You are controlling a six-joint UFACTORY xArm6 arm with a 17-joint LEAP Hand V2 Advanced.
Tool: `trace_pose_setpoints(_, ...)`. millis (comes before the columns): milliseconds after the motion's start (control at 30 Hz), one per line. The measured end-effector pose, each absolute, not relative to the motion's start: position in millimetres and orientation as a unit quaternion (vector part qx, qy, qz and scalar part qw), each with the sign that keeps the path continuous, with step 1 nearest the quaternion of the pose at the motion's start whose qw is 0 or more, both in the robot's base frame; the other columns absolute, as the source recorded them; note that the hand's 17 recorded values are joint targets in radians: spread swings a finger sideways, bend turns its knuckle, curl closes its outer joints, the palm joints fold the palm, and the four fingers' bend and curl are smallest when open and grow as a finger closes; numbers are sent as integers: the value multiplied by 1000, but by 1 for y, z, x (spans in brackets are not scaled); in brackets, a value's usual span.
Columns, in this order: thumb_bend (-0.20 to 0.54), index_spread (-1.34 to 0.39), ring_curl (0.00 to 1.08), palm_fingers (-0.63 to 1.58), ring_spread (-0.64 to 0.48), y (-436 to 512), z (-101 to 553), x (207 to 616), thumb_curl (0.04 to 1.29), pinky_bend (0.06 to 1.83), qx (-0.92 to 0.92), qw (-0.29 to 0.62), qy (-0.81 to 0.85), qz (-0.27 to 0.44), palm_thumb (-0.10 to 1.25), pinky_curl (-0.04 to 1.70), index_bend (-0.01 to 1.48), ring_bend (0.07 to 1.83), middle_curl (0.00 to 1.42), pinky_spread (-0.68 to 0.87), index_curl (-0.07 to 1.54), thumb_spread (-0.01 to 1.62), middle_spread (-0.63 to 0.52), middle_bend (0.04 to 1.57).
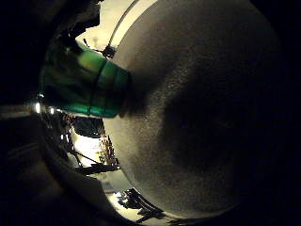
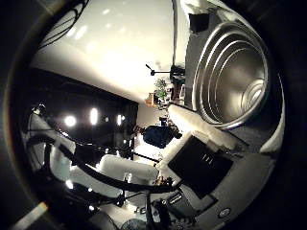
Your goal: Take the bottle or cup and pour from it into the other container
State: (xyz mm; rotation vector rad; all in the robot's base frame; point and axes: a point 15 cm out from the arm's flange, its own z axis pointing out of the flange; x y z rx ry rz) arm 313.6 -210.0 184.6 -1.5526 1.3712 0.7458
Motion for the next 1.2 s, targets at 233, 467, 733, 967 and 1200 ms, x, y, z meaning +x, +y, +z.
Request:
trace_pose_setpoints(233, -25, -515, 693, 646, -302, -203, 198, 314, 424, 1175, -638, 451, 547, 300, 870, 710, 270, 1265, 980, -493, 868, 921, -380, 901)
trace_pose_setpoints(467, -23, -538, 701, 637, -301, -188, 219, 319, 426, 1160, -657, 442, 536, 293, 872, 750, 232, 1267, 996, -498, 950, 922, -377, 905)
trace_pose_setpoints(733, -25, -558, 706, 641, -302, -151, 258, 338, 431, 1138, -696, 428, 508, 272, 873, 781, 194, 1269, 1013, -511, 1009, 921, -378, 897)
trace_pose_setpoints(967, -25, -566, 706, 637, -304, -134, 286, 350, 430, 1126, -702, 435, 501, 256, 870, 802, 190, 1265, 1020, -520, 1032, 927, -382, 896)
trace_pose_setpoints(1200, -25, -569, 708, 636, -304, -129, 299, 351, 429, 1119, -711, 430, 500, 246, 870, 820, 189, 1267, 1023, -529, 1040, 928, -384, 894)
